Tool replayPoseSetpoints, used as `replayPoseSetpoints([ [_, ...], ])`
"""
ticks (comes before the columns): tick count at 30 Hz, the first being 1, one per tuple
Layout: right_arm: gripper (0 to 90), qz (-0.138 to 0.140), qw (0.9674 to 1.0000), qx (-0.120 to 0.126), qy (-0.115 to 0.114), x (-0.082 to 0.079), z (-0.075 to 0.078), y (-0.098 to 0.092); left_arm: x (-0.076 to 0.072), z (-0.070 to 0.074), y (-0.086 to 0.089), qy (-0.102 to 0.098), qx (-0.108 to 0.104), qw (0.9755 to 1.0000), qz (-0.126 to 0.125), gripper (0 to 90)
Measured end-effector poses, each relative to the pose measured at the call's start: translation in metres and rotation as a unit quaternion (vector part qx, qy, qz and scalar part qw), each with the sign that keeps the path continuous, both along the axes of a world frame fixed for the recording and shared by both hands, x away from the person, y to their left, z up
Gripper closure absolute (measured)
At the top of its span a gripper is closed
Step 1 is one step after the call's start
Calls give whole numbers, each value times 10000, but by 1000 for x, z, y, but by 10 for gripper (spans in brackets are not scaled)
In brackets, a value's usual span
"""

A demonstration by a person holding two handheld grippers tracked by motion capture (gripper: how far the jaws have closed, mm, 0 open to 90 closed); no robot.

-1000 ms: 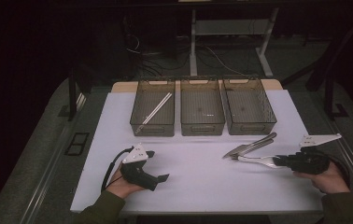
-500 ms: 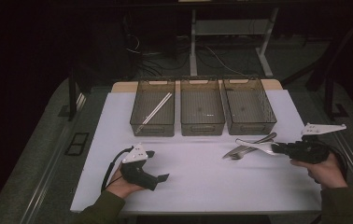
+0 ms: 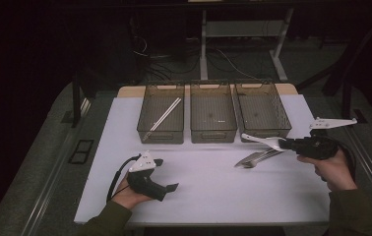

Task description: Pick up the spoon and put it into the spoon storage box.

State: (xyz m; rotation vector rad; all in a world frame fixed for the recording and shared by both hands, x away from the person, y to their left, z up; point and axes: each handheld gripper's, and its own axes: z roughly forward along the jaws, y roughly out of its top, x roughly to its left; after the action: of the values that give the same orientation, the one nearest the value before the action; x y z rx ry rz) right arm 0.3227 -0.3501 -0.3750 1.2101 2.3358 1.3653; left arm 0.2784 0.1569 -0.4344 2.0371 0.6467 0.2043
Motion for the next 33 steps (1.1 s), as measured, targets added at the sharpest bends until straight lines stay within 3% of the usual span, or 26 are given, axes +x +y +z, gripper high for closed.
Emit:
replayPoseSetpoints([
  [19, 830, -95, 9999, 55, -119, 38, 16, 41, -1, 1, 0, -7, -8, 10000, -7, 0],
  [29, 829, -175, 9998, 23, -137, 63, 24, 64, -1, 1, -1, 0, -47, 10000, -22, 0],
  [33, 830, -170, 9997, -99, -120, 74, 27, 76, -1, 0, -1, 9, -45, 10000, -13, 0],
])
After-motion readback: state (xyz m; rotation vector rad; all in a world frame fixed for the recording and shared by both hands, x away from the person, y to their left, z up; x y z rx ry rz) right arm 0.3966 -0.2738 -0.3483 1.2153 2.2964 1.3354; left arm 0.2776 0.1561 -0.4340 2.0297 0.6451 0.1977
